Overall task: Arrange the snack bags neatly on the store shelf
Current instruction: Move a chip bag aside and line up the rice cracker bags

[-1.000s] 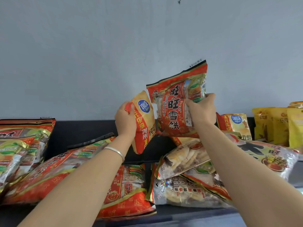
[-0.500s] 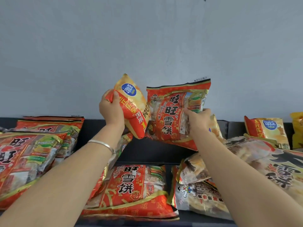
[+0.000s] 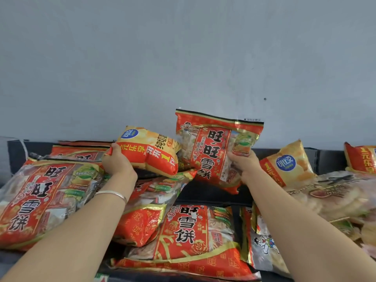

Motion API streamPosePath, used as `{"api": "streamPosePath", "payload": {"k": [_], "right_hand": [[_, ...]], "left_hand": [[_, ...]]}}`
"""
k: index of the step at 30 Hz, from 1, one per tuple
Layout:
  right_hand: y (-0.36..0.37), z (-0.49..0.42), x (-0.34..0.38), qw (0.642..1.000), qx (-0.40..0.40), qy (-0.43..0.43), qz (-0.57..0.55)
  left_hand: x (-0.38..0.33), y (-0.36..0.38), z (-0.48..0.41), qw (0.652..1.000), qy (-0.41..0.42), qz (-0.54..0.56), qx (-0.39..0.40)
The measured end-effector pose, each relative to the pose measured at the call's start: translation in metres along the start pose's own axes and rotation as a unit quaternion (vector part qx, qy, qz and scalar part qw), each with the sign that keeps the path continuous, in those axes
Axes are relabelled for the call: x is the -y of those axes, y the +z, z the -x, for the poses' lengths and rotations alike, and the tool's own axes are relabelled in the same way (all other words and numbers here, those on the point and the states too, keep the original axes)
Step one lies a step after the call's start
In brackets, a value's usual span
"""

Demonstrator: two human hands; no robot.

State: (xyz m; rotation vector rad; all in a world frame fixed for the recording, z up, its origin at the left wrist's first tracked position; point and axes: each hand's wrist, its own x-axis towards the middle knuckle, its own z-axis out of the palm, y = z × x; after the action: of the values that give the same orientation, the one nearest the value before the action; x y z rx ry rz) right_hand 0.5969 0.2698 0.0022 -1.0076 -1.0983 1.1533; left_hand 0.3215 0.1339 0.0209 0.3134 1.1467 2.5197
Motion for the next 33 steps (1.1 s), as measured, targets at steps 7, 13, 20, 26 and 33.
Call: {"api": "streamPosePath", "payload": {"k": [7, 13, 20, 26, 33], "right_hand": [[0.045, 0.003, -0.046, 0.986, 0.035, 0.032, 0.160], [0.068, 0.012, -0.055, 0.968, 0.014, 0.010, 0.248], [0.072, 0.028, -0.039, 0.956, -0.031, 0.018, 0.292], [0.074, 0.073, 0.007, 0.941, -0.042, -0.219, 0.253], [0.050, 0.107, 0.058, 0.978, 0.198, 0.043, -0.039]], "left_hand": [[-0.003, -0.033, -0.021, 0.997, 0.026, -0.025, -0.061], [-0.001, -0.039, -0.022, 0.996, 0.074, -0.045, 0.036], [-0.019, -0.020, 0.013, 0.985, 0.155, -0.006, 0.078], [-0.043, -0.006, 0.059, 0.961, 0.208, 0.023, 0.179], [-0.030, 0.019, 0.101, 0.970, 0.063, 0.094, 0.214]]}}
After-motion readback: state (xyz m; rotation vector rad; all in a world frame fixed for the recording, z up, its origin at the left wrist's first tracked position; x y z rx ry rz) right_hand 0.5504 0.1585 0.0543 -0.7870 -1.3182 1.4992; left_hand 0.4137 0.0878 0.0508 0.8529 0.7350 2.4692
